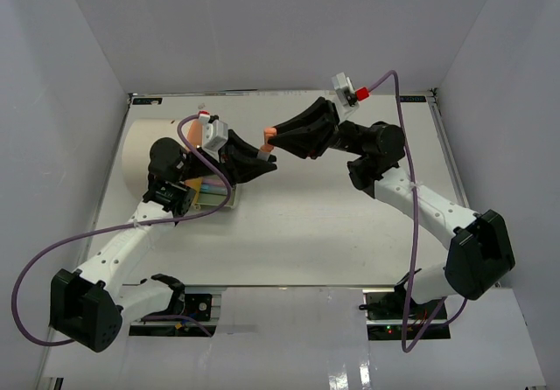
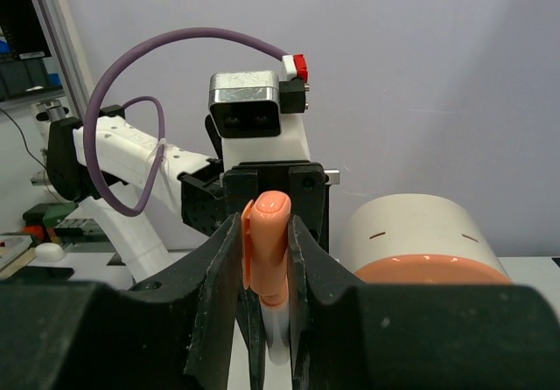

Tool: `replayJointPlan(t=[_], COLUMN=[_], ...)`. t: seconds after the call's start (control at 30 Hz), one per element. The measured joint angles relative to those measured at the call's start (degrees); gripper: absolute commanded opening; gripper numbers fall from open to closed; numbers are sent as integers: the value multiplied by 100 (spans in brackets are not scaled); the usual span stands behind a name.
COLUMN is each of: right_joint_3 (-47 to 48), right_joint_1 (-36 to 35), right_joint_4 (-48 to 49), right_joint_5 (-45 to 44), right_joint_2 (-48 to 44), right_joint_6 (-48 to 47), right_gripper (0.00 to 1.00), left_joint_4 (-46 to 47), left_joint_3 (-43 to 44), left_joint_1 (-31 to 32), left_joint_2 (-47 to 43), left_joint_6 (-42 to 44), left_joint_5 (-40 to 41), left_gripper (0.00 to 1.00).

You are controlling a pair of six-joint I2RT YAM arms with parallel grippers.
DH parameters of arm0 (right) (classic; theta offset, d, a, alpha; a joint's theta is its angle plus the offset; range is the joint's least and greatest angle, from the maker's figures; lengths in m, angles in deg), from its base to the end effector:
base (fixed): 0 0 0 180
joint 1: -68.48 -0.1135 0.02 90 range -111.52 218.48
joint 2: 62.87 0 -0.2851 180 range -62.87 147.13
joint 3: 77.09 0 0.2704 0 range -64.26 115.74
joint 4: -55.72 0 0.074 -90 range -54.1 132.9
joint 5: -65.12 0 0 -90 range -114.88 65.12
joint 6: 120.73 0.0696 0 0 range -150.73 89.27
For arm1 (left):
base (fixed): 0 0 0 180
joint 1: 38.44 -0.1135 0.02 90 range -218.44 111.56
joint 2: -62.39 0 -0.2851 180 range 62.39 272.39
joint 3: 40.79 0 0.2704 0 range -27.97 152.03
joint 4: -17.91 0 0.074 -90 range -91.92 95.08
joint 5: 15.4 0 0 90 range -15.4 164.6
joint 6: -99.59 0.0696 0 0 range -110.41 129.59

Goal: Sort the stationery into containers
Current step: Close the pen cap on the pen.

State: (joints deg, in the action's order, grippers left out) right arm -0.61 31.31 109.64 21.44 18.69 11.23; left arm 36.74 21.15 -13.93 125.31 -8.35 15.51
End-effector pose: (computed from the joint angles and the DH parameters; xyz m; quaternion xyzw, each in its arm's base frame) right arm 0.2308 0.2382 0.4635 -0.3544 0.3383 0.6548 0.5755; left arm 0.2164 -0.1643 0.3964 0.4273 0.4886 -0.5252 0.5503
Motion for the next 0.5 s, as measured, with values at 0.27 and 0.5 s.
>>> replayJointPlan(t=[0.27, 0.5], right_joint_3=[-57, -101], right_joint_1=[-37, -35], right_joint_4=[269, 625], right_joint_5=[35, 17], right_joint_2=[149, 208], right_joint_6=[190, 313], right_gripper=[18, 25], left_joint_4=[236, 468], left_joint_3=[7, 7], left_joint_1=[98, 155], left_joint_2=[151, 219], left_joint_6=[-109, -216], left_joint_5=[4, 13], left_gripper=[0, 0])
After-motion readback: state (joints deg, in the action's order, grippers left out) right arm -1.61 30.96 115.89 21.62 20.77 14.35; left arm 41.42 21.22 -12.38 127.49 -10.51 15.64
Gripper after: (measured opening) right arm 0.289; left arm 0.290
